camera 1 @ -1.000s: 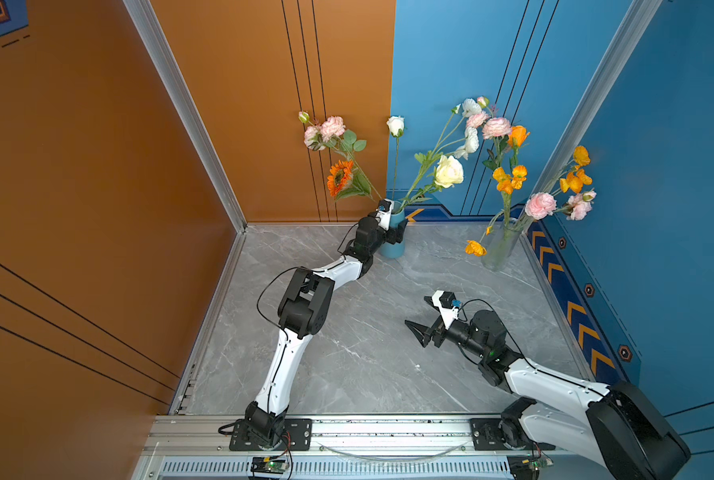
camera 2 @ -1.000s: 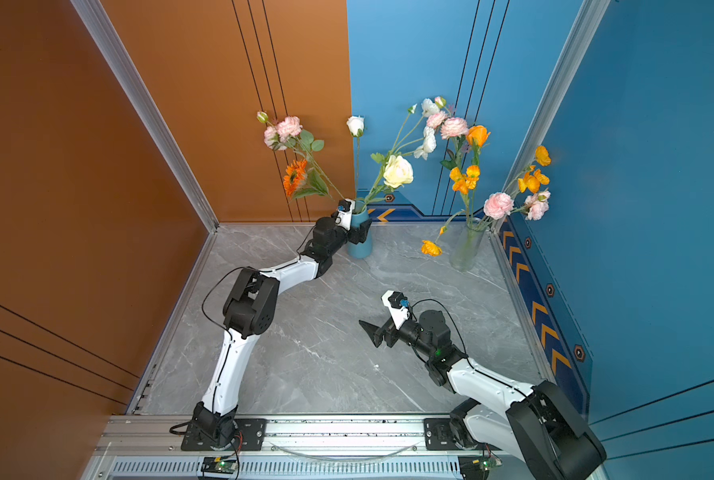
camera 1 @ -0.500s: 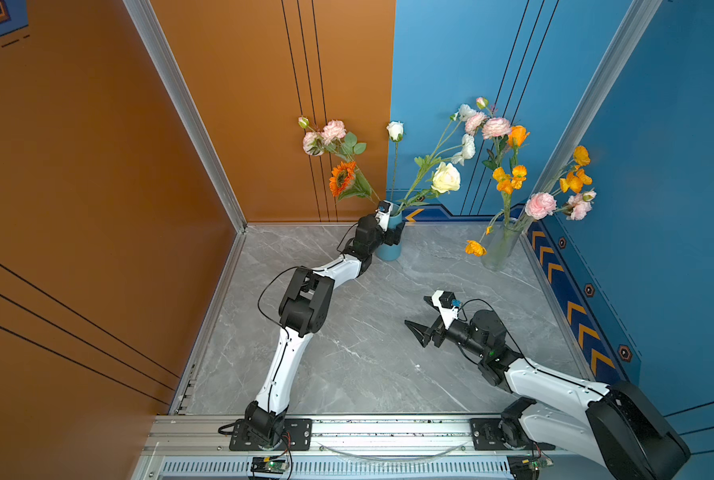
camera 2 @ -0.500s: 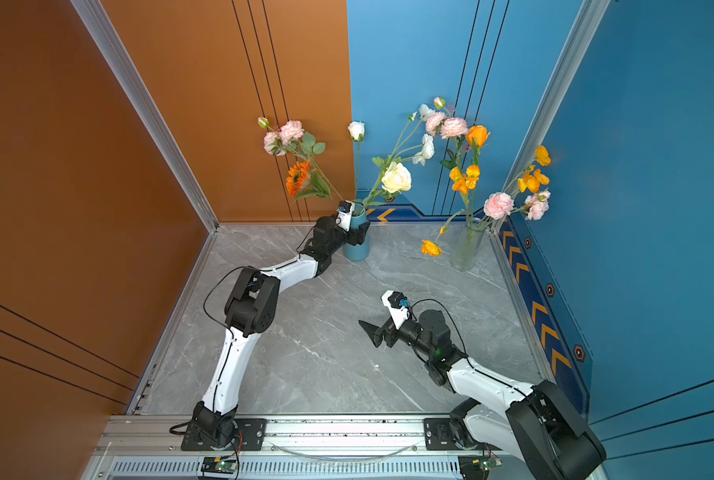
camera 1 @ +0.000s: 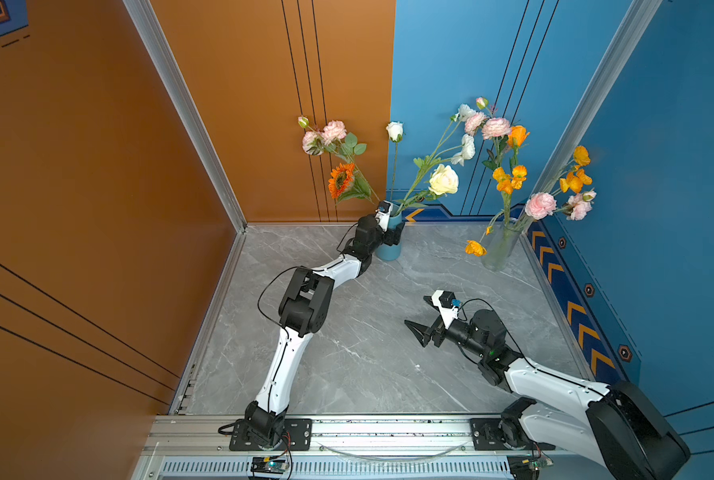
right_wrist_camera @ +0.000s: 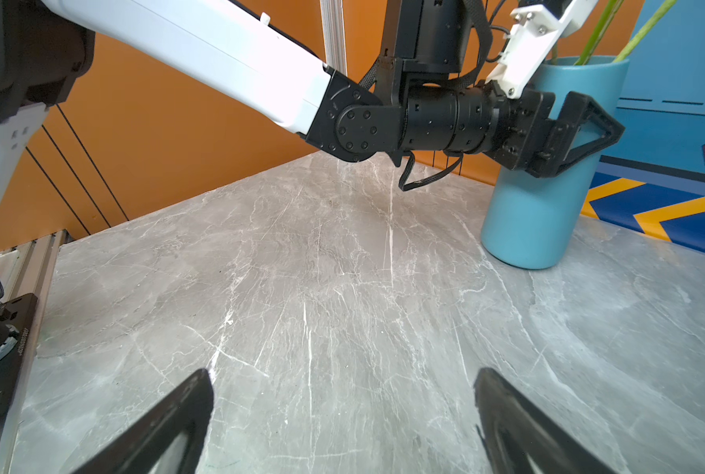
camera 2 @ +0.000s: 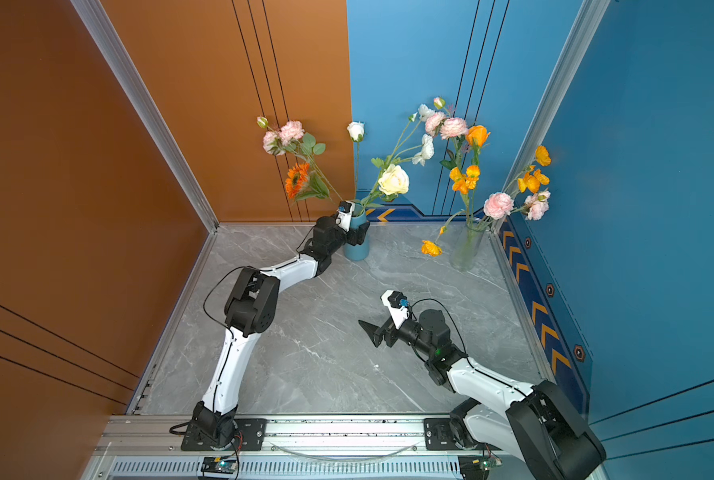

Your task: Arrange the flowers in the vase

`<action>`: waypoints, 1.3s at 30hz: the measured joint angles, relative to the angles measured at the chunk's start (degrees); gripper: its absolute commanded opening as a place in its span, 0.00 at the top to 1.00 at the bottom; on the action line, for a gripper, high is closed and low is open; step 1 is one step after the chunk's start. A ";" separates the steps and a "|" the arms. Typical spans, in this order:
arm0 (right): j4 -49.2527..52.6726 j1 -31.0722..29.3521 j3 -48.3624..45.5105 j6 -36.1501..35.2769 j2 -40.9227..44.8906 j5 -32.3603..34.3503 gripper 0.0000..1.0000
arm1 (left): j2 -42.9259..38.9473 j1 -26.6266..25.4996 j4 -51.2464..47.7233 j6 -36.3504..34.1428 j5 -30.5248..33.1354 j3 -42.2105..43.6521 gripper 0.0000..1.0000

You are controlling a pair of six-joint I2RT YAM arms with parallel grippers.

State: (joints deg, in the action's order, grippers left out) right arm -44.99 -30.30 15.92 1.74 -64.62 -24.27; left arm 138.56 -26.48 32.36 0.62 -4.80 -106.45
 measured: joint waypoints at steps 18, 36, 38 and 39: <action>0.15 0.00 0.44 0.00 0.00 -0.13 0.00 | -4.33 -0.09 10.75 -1.62 0.72 6.99 0.02; 2.43 -0.02 0.52 -0.50 0.59 0.00 0.00 | -25.27 -1.40 22.67 1.36 4.61 41.99 0.02; 2.58 0.00 0.52 -0.76 1.11 0.13 0.00 | -31.91 -1.68 23.76 1.27 7.30 50.80 0.02; 2.60 -0.02 0.52 -0.90 1.38 0.17 0.00 | -36.22 -2.14 24.06 0.83 9.42 56.04 0.02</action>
State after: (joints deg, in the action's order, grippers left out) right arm -42.39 -30.33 16.45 0.84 -63.24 -24.10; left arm 102.35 -28.62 56.42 1.45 4.62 -50.41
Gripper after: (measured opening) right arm 0.998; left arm 0.979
